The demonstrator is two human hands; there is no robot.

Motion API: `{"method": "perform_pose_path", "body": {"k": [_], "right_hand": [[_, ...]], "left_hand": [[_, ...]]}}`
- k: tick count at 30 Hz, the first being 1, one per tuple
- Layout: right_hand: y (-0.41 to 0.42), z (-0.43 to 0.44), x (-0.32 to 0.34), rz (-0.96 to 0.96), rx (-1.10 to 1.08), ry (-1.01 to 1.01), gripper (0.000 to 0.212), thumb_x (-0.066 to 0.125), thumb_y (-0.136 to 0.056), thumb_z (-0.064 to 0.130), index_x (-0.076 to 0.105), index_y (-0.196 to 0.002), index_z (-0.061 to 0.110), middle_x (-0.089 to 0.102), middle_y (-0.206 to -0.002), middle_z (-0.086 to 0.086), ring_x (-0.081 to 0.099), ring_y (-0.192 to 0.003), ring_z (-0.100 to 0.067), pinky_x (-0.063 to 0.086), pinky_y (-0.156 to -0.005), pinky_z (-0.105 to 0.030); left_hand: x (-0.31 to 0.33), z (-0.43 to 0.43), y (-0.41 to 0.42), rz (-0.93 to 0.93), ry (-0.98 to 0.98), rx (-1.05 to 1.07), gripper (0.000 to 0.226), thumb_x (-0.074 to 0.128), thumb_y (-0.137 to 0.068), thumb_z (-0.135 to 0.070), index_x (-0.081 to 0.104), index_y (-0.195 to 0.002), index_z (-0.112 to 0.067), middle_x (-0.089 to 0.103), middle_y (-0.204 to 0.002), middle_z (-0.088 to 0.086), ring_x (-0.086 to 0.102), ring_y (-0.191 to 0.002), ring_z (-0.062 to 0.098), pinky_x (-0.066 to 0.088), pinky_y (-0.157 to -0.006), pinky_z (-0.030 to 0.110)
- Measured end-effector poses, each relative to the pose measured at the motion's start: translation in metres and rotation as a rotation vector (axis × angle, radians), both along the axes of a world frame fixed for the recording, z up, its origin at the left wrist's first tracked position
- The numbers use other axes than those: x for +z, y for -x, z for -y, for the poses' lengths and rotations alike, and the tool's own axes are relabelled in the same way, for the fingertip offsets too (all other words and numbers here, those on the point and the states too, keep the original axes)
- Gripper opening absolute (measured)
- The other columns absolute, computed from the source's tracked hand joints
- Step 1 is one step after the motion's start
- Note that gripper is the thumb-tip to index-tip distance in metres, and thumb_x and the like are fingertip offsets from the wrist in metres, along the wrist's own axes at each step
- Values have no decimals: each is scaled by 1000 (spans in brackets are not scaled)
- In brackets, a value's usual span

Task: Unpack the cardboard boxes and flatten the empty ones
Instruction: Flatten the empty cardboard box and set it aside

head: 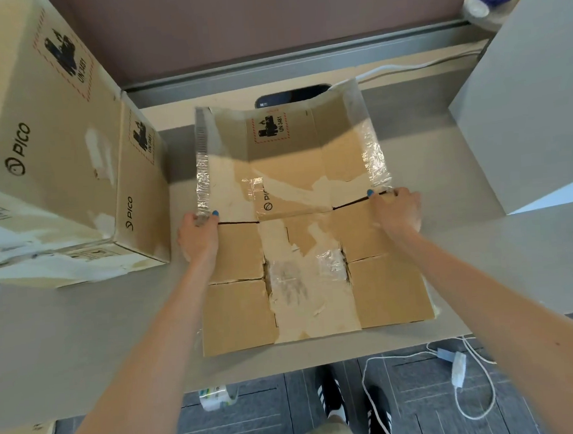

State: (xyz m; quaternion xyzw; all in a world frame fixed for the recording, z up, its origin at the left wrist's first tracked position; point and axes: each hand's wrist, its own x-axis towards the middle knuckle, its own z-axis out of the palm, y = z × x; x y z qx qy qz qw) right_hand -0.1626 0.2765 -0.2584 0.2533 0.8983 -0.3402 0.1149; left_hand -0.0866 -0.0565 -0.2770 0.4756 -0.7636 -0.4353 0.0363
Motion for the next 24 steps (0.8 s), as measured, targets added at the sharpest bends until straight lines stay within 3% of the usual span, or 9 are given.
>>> {"method": "perform_pose_path", "body": {"k": [2,4,7,13,17,24], "right_hand": [[6,0,3,10,-36,78,42,54,-91,47,53,-112,11,53,-114,-7,53,-97,-28,40,-76,-33],[8,-1,3,-15,-36,109,30,53,-91,42,52,-101,14,57,-98,-3,55,-89,-27,40,-71,-33],[9,-2,8,-85,2,113,21,52,-92,32,53,-106,16,55,-93,1,53,-86,-26,41,-71,-34],[-10,-10,20,-226,90,106,11,48,-96,25,47,-101,16,50,-76,8,47,-68,-20,28,-54,-30],[-32,-27,29,-310,133,143,10,48,-95,26,45,-98,16,48,-70,10,47,-64,-19,30,-56,-31],[-85,-72,57,-414,210,283,11,48,-95,18,38,-91,15,39,-68,11,38,-58,-9,36,-64,-37]], "left_hand": [[6,-5,1,-30,-27,6,33,65,-89,-38,54,-112,-17,60,-115,3,59,-101,29,47,-83,37],[13,-12,1,-56,-50,0,31,64,-93,-31,50,-116,-16,57,-110,-1,55,-91,23,41,-75,30],[22,-19,0,-104,-23,-38,34,64,-94,-26,49,-123,-15,59,-107,-1,53,-86,20,39,-71,30],[29,-36,-19,-226,-8,-17,22,64,-93,-21,51,-109,-18,64,-98,2,52,-75,15,45,-76,35],[41,-54,-49,-297,12,-2,23,65,-90,-26,47,-103,-32,63,-93,-5,56,-76,15,48,-80,39],[88,-118,-134,-320,142,83,27,62,-94,-28,46,-116,-29,61,-83,-7,54,-73,17,46,-74,35]]}}
